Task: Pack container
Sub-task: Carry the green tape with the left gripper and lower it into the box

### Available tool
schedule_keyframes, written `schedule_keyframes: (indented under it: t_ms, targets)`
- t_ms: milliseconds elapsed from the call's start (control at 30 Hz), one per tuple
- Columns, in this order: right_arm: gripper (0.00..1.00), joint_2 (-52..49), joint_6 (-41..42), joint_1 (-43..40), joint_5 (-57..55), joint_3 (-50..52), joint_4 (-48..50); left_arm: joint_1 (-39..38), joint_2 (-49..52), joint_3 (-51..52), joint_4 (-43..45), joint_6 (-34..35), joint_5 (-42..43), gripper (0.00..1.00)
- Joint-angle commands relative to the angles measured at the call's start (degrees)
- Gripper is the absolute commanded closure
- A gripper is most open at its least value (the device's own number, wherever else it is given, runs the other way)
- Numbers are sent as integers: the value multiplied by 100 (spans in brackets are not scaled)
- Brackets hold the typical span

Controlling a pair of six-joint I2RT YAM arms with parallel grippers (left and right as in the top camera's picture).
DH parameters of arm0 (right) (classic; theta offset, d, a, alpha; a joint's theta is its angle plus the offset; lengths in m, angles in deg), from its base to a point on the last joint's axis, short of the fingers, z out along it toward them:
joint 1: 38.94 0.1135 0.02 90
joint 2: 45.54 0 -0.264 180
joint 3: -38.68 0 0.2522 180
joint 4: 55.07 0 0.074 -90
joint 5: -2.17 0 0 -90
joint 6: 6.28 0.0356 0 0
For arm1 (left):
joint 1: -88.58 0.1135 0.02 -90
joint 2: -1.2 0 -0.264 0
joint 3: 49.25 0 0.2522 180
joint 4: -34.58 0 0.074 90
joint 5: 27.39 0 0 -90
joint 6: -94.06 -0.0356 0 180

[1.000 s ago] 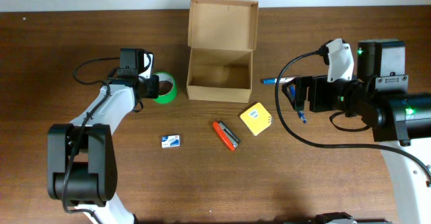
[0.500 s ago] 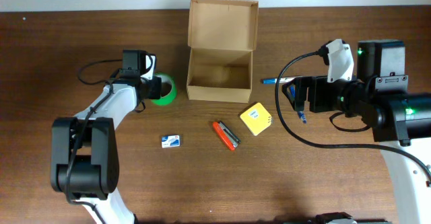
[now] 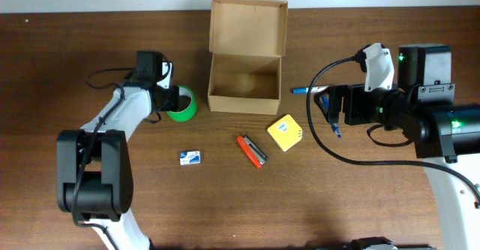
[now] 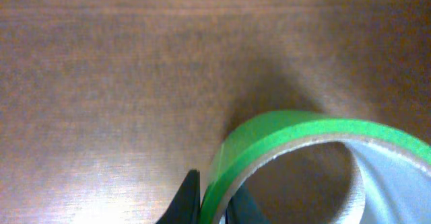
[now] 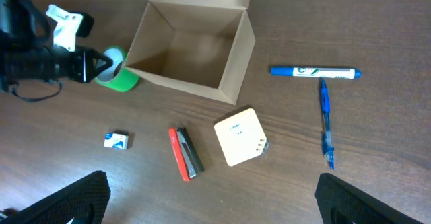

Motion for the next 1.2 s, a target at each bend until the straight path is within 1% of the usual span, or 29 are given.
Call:
schedule_keyframes:
  t_ms: [0, 167, 267, 400, 533, 700, 900, 1067, 1167]
  targets:
    - [1, 39, -66, 28, -26, -85, 68, -68, -74, -848, -415, 92, 74, 98]
    - [1, 39, -63, 28, -26, -85, 111, -409, -271, -2076, -1082, 94, -201, 98]
    - [1, 39, -63, 28, -26, -85, 114, -697, -291, -2824, -1429, 96, -175, 99]
    - [1, 39, -61, 28, -24, -85, 111, -1255, -291, -3386, -1528, 160, 31, 98]
    - [1, 39, -13, 28, -24, -85, 96, -1727, -243, -3403, -1456, 350, 170, 98]
    - [1, 42, 4, 28, -26, -85, 94, -2118, 13, -3403, -1429, 402, 164, 98]
    - [1, 42, 0, 28, -26, -85, 55, -2170, 468, -3403, -1202, 638, 122, 98]
    - [1, 42, 0, 28, -26, -85, 50, -2162, 804, -3403, -1252, 837, 127, 98]
    - [1, 42, -2, 28, -28, -85, 48, -2162, 903, -3403, -1263, 846, 90, 98]
